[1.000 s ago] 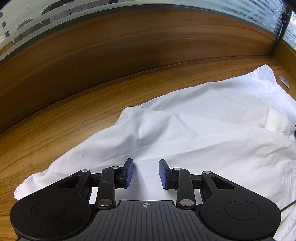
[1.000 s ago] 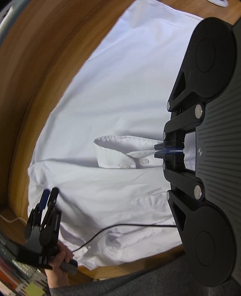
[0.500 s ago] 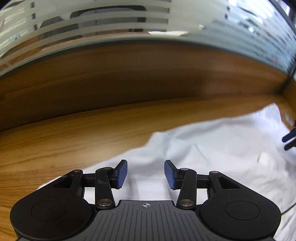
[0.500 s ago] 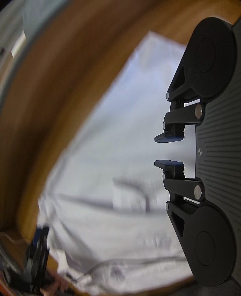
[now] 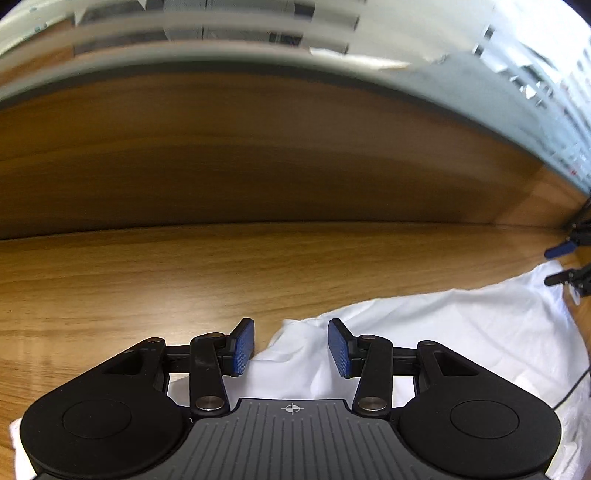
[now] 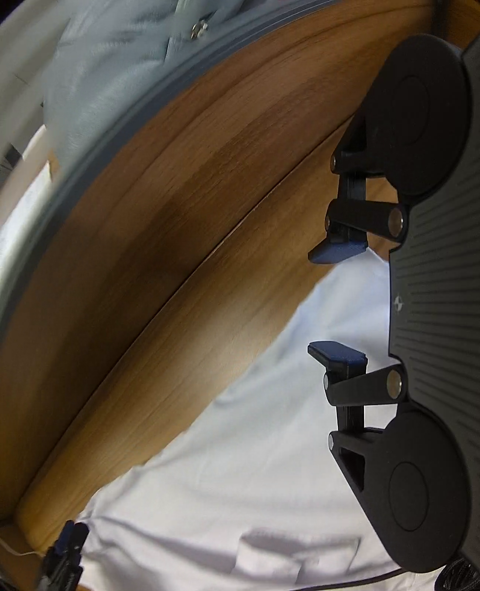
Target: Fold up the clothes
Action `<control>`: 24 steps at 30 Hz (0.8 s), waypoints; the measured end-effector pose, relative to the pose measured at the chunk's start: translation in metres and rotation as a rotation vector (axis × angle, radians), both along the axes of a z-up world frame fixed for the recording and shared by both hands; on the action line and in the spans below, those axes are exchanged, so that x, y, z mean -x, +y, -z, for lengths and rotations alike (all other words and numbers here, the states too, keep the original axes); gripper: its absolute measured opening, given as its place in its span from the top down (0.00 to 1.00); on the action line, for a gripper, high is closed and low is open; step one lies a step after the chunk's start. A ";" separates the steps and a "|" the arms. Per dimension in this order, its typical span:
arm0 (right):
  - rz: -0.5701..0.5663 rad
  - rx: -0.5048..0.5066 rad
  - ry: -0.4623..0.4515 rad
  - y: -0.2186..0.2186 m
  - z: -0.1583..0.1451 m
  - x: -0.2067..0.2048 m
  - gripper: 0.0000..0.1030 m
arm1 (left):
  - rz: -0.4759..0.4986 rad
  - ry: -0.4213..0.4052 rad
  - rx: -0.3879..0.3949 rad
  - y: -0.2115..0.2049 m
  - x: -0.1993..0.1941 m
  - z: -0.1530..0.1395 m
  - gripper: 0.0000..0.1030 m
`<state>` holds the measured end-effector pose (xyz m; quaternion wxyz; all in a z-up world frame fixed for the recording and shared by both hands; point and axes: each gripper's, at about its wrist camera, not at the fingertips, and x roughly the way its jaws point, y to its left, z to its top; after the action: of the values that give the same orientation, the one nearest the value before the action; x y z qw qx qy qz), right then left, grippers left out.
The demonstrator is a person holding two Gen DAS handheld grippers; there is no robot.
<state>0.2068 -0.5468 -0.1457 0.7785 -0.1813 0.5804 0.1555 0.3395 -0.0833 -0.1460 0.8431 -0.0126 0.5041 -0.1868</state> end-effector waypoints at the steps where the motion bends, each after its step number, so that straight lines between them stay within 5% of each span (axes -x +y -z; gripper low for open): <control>1: -0.004 0.006 0.006 -0.001 0.004 -0.004 0.46 | 0.006 0.008 -0.010 -0.003 -0.001 0.002 0.55; 3: -0.013 0.005 0.023 -0.003 0.011 -0.010 0.46 | 0.021 0.004 -0.040 -0.008 -0.001 0.005 0.56; 6: -0.018 -0.006 0.057 -0.005 0.018 -0.013 0.49 | 0.040 -0.015 -0.048 -0.013 0.003 0.006 0.77; 9: -0.021 -0.023 0.072 -0.005 0.020 -0.010 0.95 | 0.053 -0.059 -0.054 -0.013 0.012 0.002 0.89; 16: 0.007 0.007 -0.089 0.009 -0.029 0.041 0.97 | 0.091 -0.208 -0.046 -0.005 0.052 -0.046 0.92; 24: 0.077 0.035 -0.310 0.044 -0.103 0.162 0.97 | 0.190 -0.370 -0.072 0.005 0.154 -0.104 0.92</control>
<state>0.0449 -0.5024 -0.0430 0.8609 -0.1943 0.4624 0.0858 0.1855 -0.0787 -0.0421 0.8998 0.0995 0.3458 -0.2466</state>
